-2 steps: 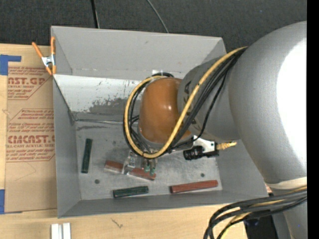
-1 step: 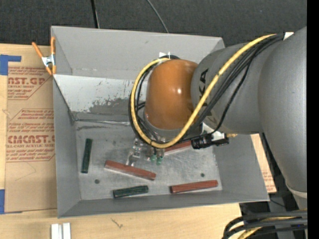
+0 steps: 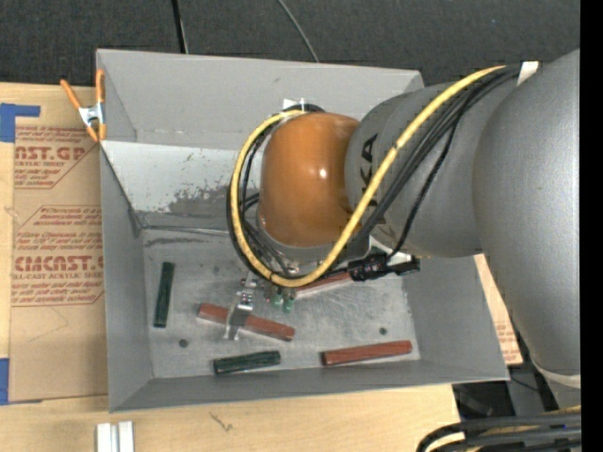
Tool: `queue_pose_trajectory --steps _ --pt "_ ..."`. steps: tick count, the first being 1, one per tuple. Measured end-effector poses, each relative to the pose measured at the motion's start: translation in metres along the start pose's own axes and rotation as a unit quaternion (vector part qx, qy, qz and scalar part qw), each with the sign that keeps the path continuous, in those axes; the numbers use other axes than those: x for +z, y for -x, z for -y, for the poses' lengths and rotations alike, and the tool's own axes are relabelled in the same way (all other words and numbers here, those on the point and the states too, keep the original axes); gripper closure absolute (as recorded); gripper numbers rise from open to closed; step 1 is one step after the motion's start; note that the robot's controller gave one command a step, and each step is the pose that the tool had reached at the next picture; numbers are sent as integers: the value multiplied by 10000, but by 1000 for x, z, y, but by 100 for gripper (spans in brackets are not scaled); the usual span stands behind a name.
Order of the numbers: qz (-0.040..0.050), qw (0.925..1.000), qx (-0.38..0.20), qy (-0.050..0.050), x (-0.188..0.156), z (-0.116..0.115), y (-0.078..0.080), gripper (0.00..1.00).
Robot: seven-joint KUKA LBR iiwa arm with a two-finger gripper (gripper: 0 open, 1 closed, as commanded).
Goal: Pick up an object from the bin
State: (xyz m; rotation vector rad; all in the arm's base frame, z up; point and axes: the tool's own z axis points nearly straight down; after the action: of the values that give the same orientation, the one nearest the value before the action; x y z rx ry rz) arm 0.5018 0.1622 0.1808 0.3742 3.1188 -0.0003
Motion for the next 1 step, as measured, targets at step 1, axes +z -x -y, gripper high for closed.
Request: queue_pose_trajectory --steps 1 --pt "-4 10000 -17 -1 6 -3 -1 0"
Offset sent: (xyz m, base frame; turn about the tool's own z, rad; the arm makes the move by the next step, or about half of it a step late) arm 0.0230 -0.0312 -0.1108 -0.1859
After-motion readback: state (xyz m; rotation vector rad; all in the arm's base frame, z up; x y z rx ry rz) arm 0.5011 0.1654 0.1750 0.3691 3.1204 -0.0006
